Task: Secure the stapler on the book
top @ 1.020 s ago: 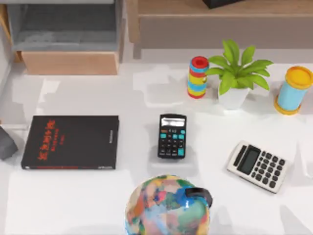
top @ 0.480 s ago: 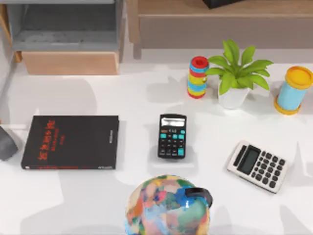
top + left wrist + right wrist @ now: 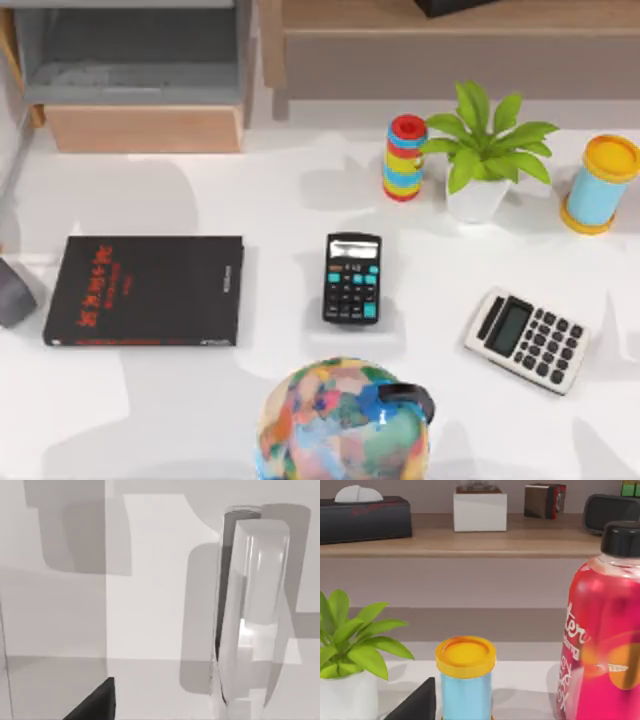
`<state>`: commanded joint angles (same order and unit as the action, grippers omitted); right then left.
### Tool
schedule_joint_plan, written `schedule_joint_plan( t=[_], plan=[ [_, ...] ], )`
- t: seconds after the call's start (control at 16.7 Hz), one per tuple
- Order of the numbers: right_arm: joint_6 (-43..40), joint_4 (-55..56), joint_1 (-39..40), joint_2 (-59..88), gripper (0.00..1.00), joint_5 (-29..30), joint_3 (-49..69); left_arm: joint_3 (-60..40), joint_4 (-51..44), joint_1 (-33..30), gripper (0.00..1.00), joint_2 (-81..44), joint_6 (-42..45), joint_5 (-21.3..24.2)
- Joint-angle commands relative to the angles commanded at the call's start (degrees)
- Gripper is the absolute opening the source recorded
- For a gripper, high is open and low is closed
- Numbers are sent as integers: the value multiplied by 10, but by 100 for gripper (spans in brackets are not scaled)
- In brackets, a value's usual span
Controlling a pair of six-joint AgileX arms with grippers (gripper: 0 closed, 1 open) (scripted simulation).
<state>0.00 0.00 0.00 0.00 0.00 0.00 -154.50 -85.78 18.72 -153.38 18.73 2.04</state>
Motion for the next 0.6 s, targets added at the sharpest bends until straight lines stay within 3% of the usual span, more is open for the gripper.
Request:
schedule_joint_plan(
  t=[0.6],
  plan=[
    [0, 0, 0, 0, 100, 0, 0, 153, 80, 9, 100, 72, 3, -2]
  ],
)
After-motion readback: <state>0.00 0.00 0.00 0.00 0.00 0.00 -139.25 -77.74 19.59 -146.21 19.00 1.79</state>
